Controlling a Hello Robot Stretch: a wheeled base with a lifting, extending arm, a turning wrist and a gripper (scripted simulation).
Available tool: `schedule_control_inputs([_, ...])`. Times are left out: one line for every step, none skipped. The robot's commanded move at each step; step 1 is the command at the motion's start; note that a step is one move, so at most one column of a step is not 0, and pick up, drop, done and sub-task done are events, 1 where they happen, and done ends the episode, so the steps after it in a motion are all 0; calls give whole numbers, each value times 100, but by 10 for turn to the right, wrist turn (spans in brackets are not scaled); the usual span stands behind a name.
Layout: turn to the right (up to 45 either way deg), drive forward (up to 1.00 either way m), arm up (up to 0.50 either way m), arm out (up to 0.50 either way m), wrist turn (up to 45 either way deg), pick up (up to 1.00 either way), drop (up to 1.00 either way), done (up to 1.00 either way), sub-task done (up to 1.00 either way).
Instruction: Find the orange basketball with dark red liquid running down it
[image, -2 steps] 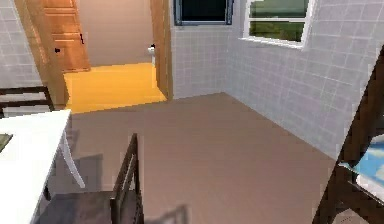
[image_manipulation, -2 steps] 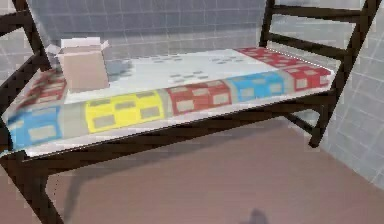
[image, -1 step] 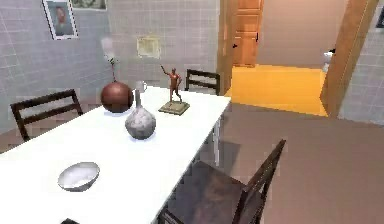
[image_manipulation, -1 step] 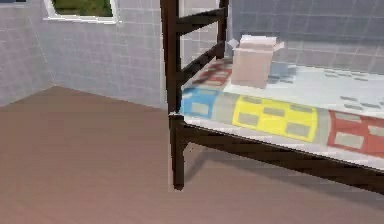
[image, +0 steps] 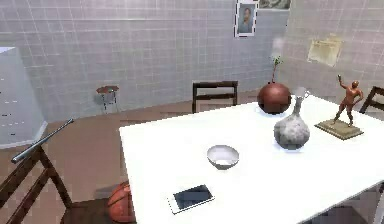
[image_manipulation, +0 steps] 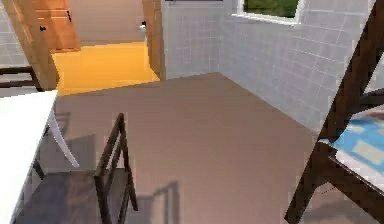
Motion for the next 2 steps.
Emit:
schedule_control_inputs([-210,0,0,0,0,0,0,0,0])
schedule_control_inputs([0,0,0,0,0,0,0,100,0])
